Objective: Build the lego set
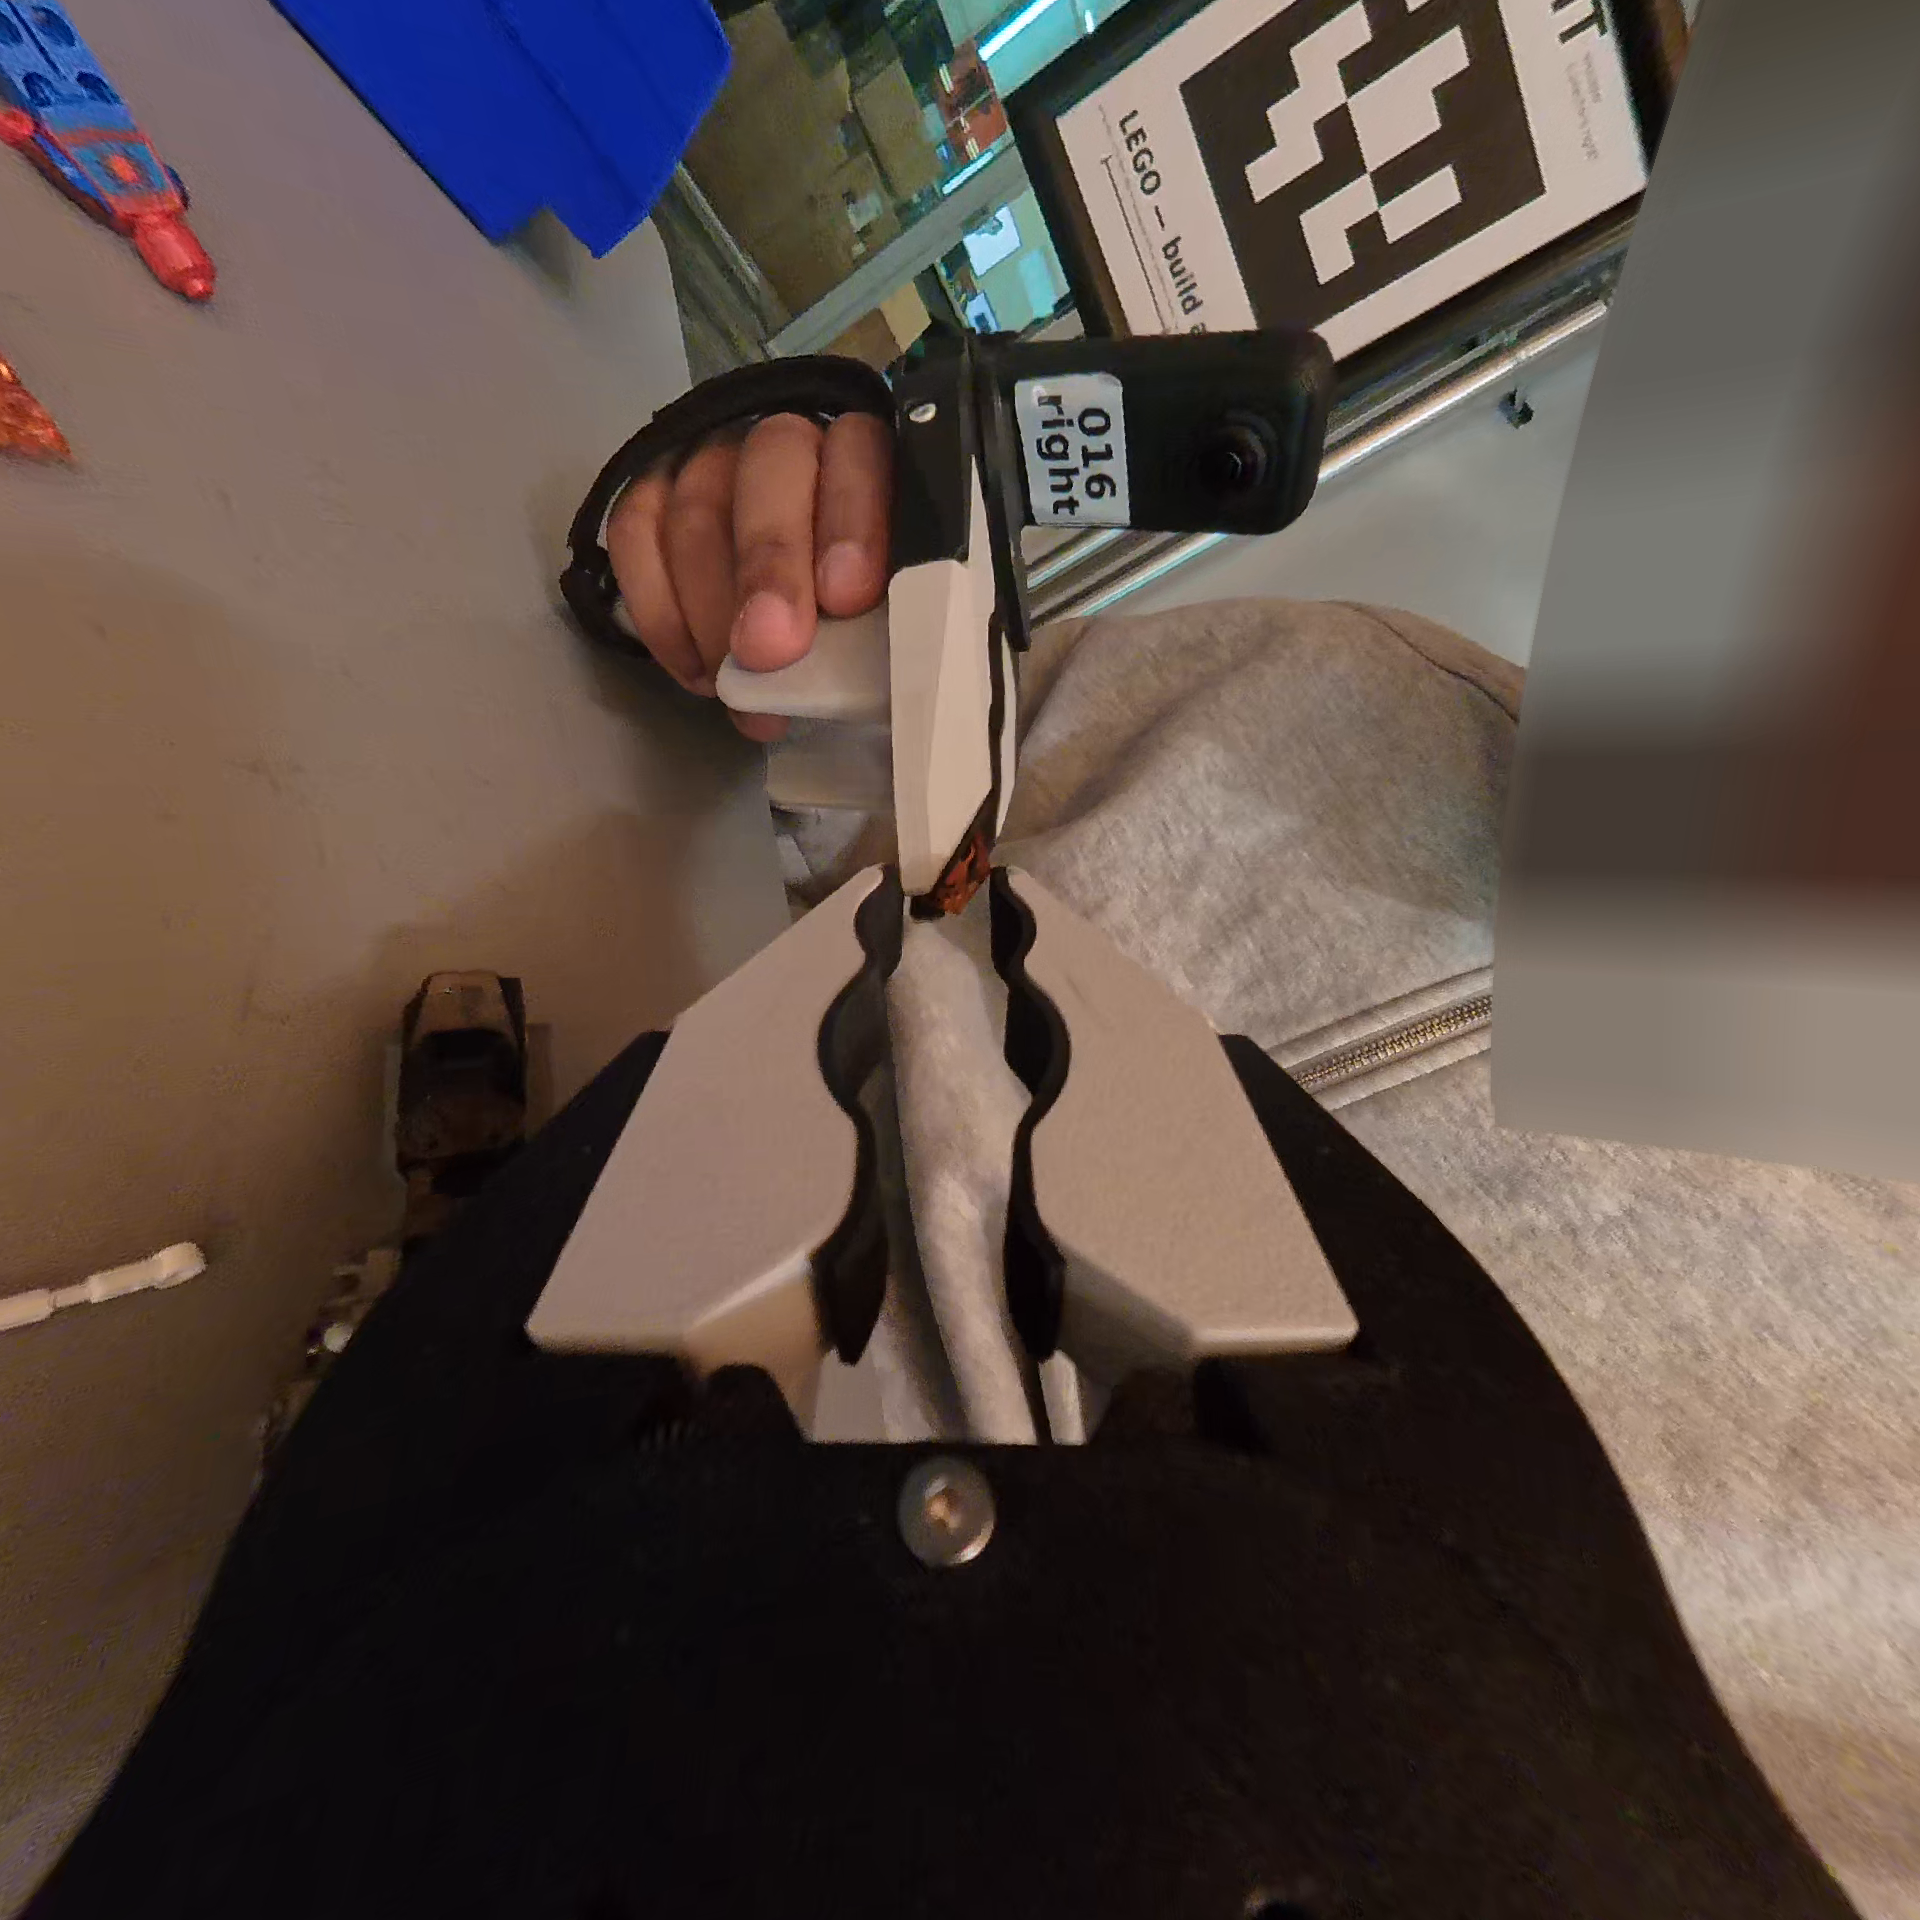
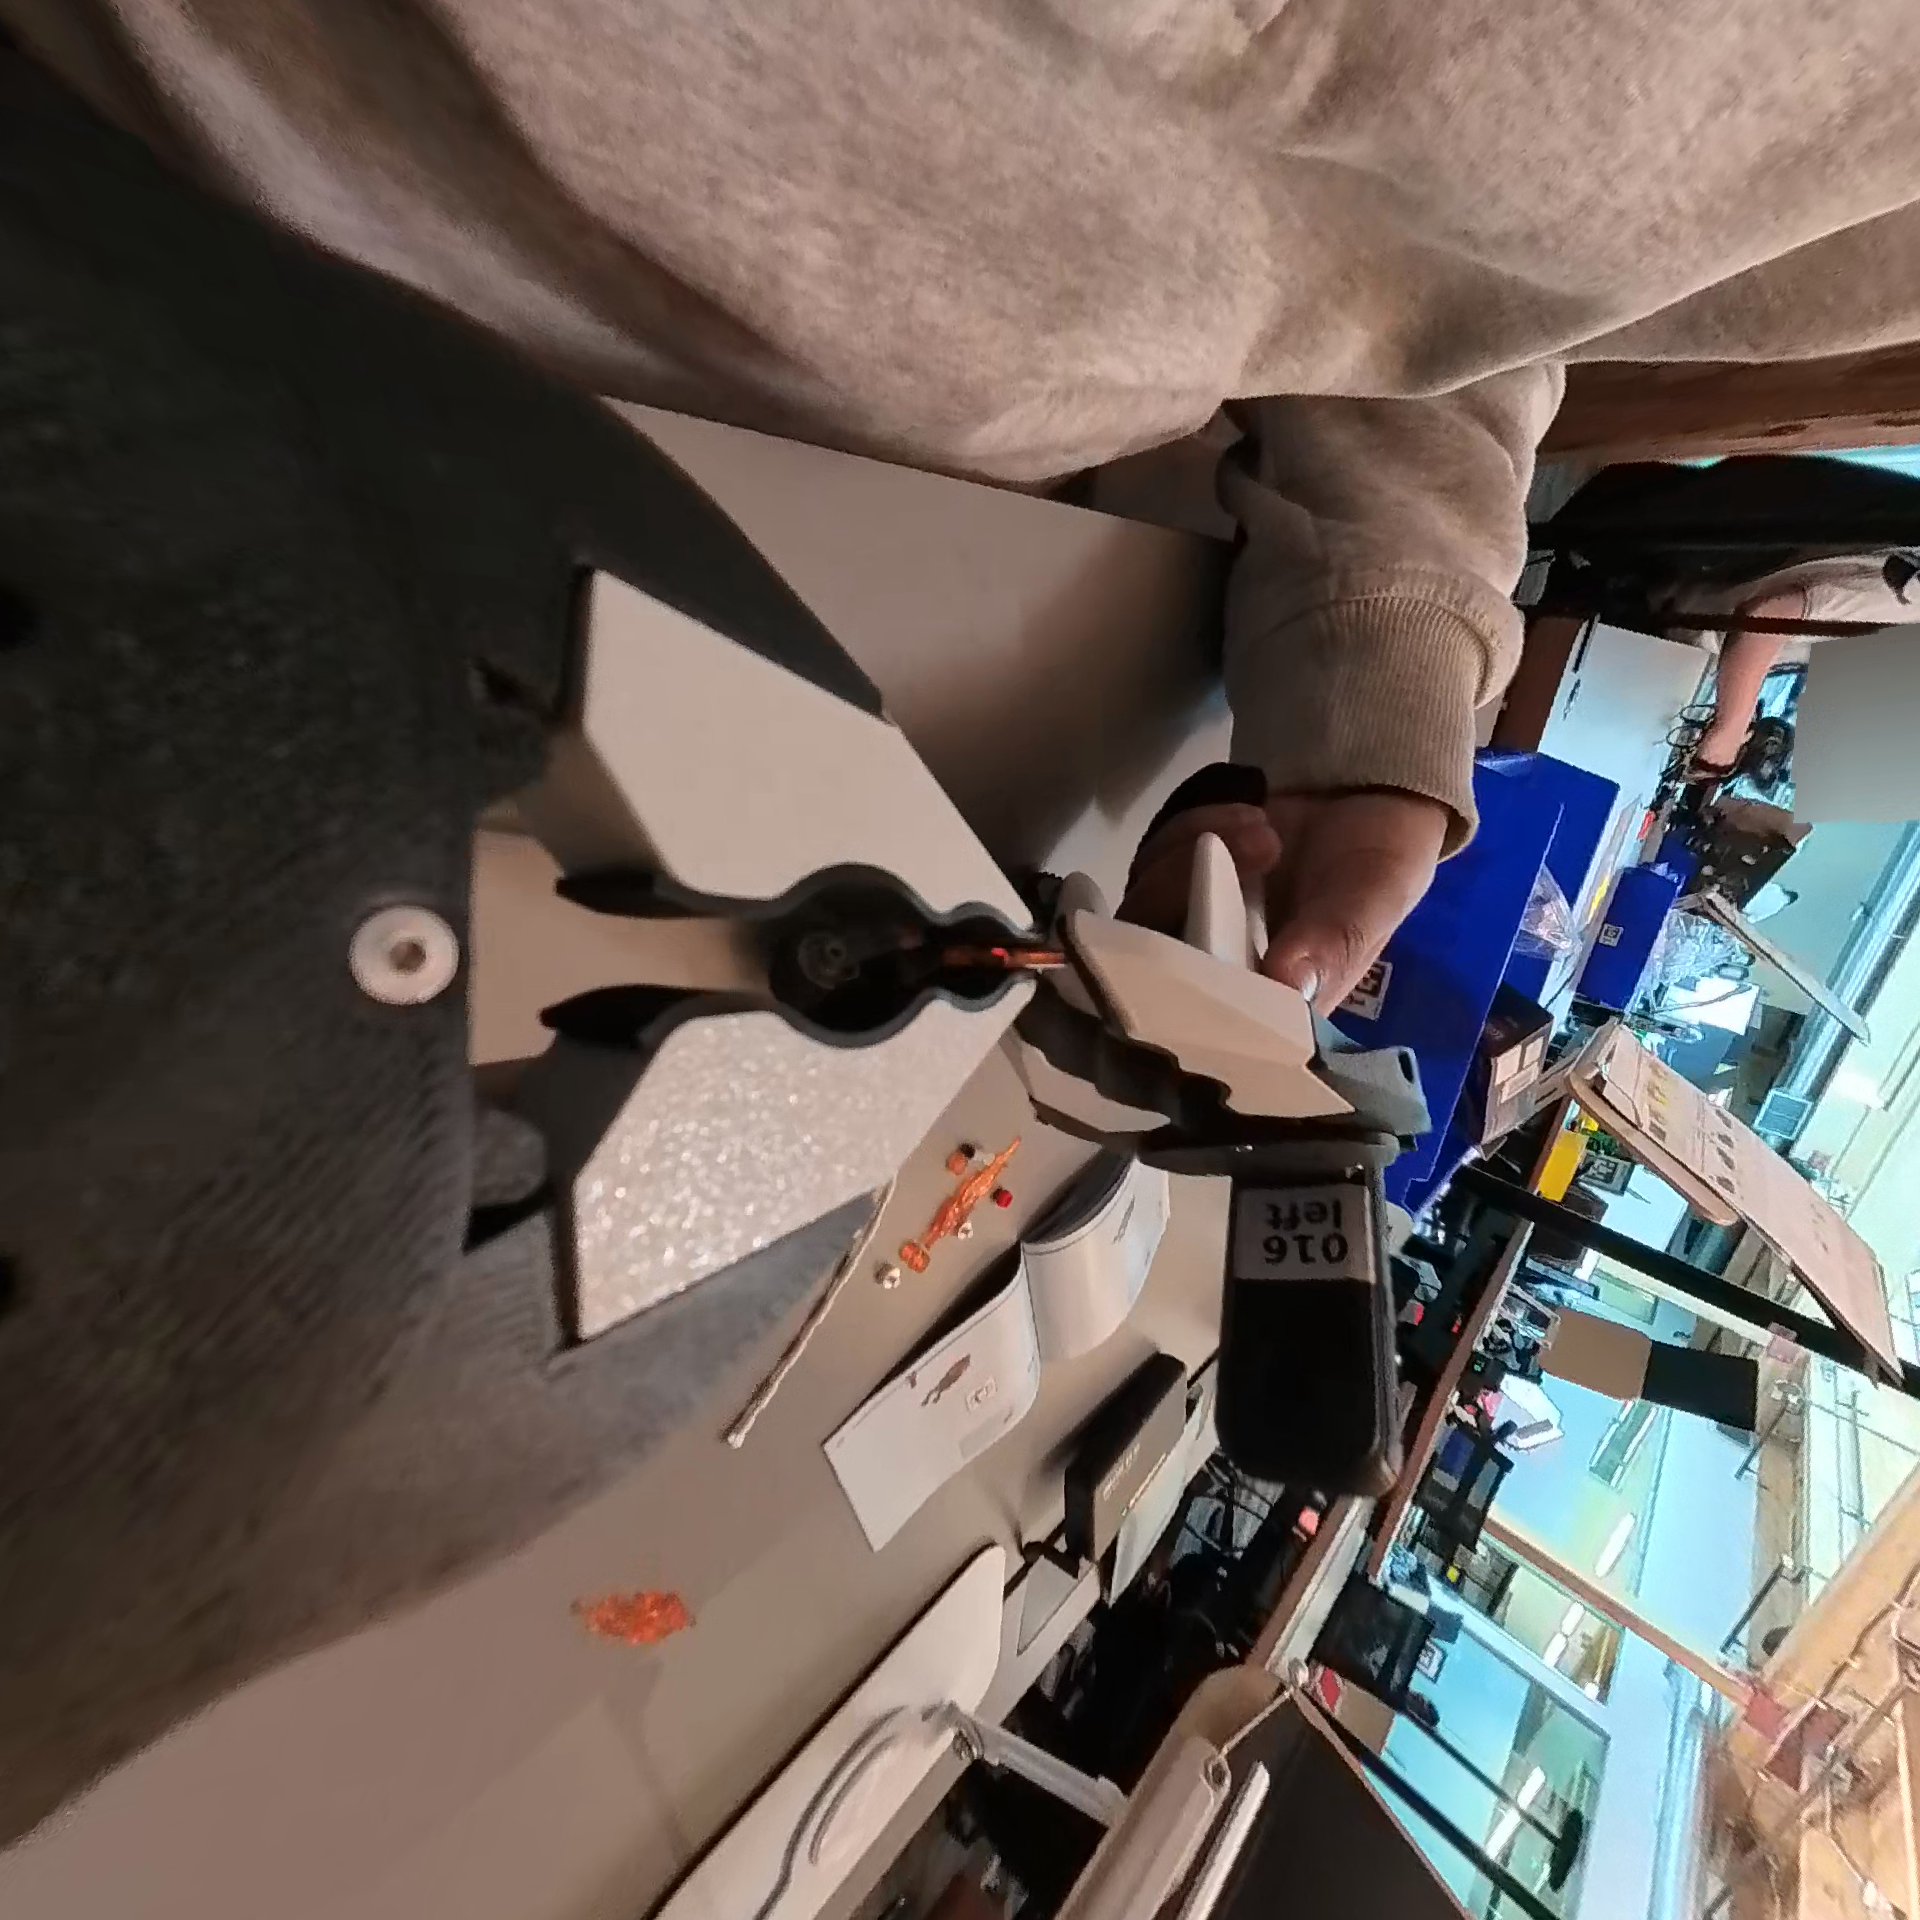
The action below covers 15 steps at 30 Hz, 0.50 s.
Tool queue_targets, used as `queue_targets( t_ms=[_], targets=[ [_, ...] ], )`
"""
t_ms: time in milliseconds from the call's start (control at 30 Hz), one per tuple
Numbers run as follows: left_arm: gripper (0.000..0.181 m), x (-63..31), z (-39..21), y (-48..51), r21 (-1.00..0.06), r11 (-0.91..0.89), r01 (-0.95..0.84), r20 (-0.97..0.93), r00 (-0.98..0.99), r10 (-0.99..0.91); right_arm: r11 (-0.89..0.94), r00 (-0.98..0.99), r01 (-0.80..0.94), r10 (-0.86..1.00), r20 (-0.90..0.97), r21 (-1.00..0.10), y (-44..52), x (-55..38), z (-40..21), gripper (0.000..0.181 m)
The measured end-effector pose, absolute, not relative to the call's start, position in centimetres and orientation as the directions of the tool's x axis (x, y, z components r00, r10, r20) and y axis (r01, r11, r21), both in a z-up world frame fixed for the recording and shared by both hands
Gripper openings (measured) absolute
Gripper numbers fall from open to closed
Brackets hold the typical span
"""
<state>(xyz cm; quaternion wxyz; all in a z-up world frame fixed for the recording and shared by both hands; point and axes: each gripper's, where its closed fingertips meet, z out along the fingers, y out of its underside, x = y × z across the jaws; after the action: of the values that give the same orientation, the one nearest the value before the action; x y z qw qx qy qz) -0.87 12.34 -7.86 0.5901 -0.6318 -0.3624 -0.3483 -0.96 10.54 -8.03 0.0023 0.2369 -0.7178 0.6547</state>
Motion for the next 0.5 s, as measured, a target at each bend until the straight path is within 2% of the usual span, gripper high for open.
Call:
queue_targets(
  t_ms=[267, 500],
  targets=[
    [0.027, -1.7, -7.0, 11.5, -0.487, 0.029, 0.873, 0.874, 0.486, 0.03, 0.056, -0.919, -0.247, -0.329, 0.216, -0.967, 10.6, -1.8, -7.8, 0.0],
    [0.02, -2.7, -7.5, 11.2, -0.608, 0.037, 0.793, 0.785, 0.592, 0.183, 0.123, -0.94, -0.029, -0.341, -0.015, -0.992, 10.6, -2.8, -7.7, 0.0]
  ],
)
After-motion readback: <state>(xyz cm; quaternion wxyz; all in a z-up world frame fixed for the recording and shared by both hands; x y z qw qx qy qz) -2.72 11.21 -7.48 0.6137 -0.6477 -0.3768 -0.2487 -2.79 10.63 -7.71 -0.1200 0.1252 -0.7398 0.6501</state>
